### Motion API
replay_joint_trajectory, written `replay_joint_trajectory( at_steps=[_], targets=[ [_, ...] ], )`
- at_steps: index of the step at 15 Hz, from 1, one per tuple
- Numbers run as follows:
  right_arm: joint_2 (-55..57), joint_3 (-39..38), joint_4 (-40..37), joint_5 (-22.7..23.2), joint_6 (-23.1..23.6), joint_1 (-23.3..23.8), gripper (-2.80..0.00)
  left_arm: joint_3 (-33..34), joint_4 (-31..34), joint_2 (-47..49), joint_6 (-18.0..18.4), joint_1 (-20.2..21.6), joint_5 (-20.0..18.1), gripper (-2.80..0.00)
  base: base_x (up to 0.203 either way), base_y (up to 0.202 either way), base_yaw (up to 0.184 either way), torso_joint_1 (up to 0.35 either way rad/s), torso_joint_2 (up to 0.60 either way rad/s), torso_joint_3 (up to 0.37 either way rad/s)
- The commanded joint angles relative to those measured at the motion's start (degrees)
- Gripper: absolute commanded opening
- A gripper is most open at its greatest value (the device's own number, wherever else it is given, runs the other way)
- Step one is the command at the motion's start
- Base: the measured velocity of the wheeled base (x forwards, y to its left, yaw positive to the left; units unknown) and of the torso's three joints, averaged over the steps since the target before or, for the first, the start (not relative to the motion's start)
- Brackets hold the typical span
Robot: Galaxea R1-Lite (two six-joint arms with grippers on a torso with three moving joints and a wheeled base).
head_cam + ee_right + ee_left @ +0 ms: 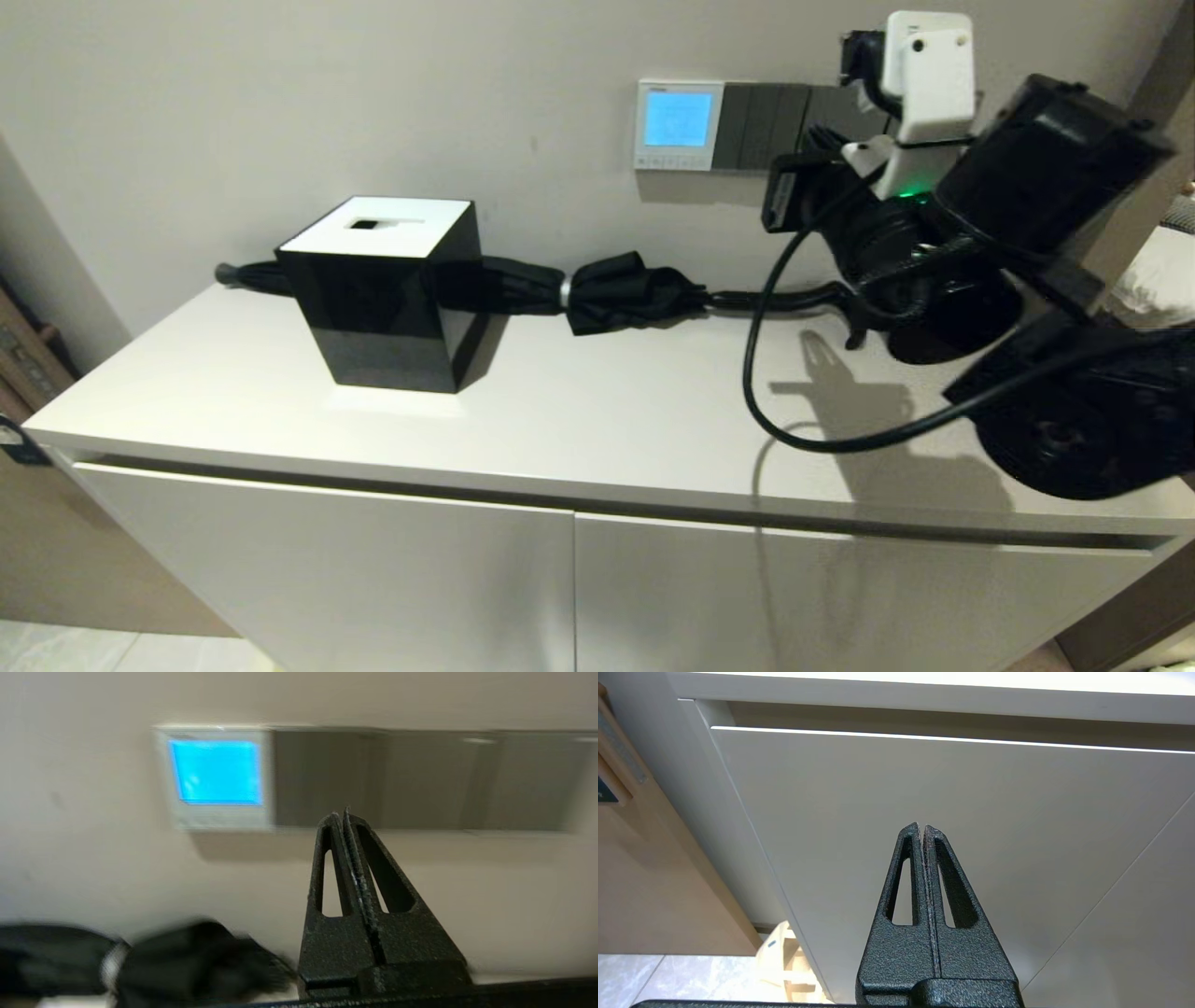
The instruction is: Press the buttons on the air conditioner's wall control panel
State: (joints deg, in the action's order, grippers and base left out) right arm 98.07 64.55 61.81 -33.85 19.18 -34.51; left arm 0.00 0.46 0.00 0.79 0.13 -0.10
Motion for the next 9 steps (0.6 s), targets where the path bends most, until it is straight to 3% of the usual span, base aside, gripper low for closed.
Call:
replay_joint_trajectory(
  at_steps=[1, 4, 9],
  targets=[
    [-12.0, -5.9, -3.6, -3.0, 0.2, 0.0, -2.80, 0.0, 0.0, 0.0, 0.0, 0.0, 0.0, -2.80, 0.000, 0.000, 0.000, 0.000, 0.00, 0.000],
    [-23.8, -10.7, -13.8, -9.6, 0.4, 0.9, -2.80, 0.0, 0.0, 0.0, 0.0, 0.0, 0.0, -2.80, 0.000, 0.000, 0.000, 0.000, 0.00, 0.000],
    [-41.7, -17.4, -26.6, -11.6, 0.8, 14.5, -2.80, 0.0, 0.0, 0.1, 0.0, 0.0, 0.0, -2.80, 0.000, 0.000, 0.000, 0.000, 0.00, 0.000]
  ],
)
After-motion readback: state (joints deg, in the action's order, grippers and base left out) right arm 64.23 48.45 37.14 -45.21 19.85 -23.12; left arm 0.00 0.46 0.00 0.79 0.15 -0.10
